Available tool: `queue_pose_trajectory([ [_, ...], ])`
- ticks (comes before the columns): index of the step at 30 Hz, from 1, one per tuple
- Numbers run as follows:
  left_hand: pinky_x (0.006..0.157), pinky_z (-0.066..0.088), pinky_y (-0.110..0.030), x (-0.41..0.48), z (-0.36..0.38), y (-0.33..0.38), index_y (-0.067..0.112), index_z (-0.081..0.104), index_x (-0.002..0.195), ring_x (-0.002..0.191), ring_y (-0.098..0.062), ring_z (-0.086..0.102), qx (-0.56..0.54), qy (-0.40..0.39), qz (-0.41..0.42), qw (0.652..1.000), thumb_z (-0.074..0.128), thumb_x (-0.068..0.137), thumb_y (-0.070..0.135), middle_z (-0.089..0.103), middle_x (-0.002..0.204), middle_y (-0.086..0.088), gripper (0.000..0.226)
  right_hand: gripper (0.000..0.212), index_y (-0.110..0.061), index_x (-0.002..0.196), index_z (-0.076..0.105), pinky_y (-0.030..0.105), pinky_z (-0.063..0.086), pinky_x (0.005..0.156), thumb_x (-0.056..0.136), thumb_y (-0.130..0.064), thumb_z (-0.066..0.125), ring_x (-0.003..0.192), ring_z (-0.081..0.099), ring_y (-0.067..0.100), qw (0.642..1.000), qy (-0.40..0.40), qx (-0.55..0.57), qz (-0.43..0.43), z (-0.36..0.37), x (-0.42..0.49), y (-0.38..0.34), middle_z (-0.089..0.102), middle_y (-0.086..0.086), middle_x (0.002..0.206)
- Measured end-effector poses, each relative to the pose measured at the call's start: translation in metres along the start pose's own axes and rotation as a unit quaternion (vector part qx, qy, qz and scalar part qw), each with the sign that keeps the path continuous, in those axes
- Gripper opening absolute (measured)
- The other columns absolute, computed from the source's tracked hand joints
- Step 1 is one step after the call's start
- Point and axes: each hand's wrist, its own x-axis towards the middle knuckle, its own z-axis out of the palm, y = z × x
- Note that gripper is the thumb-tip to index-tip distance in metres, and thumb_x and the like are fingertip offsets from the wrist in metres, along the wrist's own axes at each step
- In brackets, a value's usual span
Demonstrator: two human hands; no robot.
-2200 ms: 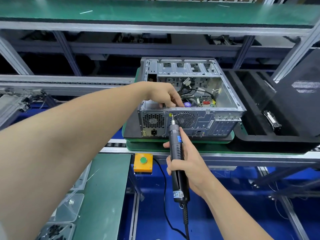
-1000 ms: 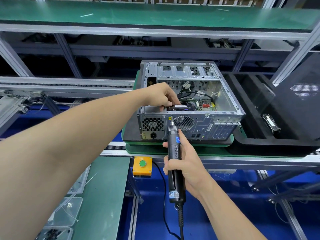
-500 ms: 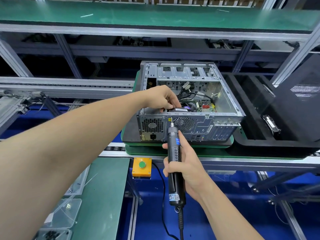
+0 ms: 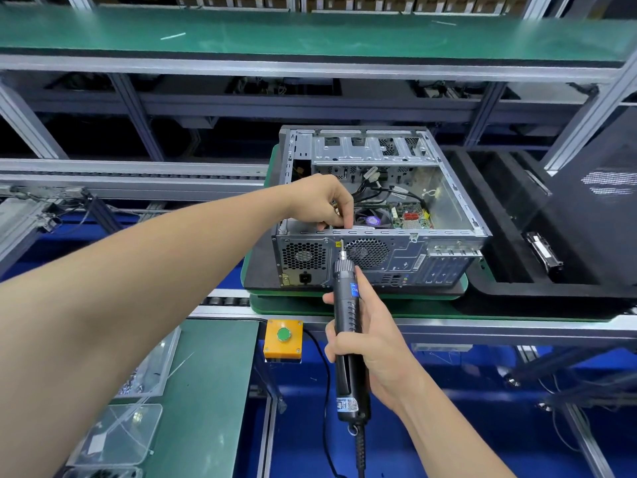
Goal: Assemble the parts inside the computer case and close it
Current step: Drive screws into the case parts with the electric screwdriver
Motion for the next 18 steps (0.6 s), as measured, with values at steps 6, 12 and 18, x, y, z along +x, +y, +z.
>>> queue_pose_trajectory([
  [6, 0.065, 0.058, -0.027, 0.006, -0.003, 0.005, 0.023, 0.074, 0.082, 0.058, -0.01, 0.067, 0.021, -0.022, -0.007, 1.0, 0.065, 0.09, 0.003, 0.071, 0.074, 0.012, 0.023, 0.123, -0.052, 0.157, 0.032, 0.038, 0.053, 0.068, 0.061, 0.017, 0.068, 0.074, 0.052, 0.028, 1.0, 0.002, -0.021, 0.002, -0.005, 0.002, 0.002, 0.058, 0.016, 0.133],
  [12, 0.054, 0.052, -0.022, 0.016, 0.005, 0.004, 0.016, 0.055, 0.087, 0.066, -0.011, 0.063, -0.004, -0.017, -0.018, 1.0, 0.057, 0.092, -0.007, 0.067, 0.099, -0.005, 0.023, 0.124, -0.055, 0.156, 0.033, 0.041, 0.053, 0.07, 0.062, 0.018, 0.068, 0.076, 0.052, 0.029, 0.999, 0.01, -0.033, 0.001, -0.007, 0.003, 0.007, 0.062, 0.009, 0.128],
  [18, 0.053, 0.05, -0.022, 0.016, 0.004, 0.001, 0.014, 0.048, 0.087, 0.054, 0.001, 0.059, -0.034, -0.022, -0.027, 0.999, 0.054, 0.092, -0.011, 0.065, 0.098, -0.005, 0.026, 0.126, -0.06, 0.152, 0.032, 0.042, 0.055, 0.073, 0.06, 0.016, 0.071, 0.078, 0.054, 0.027, 0.999, 0.017, -0.04, -0.001, -0.007, 0.005, 0.009, 0.064, 0.006, 0.126],
])
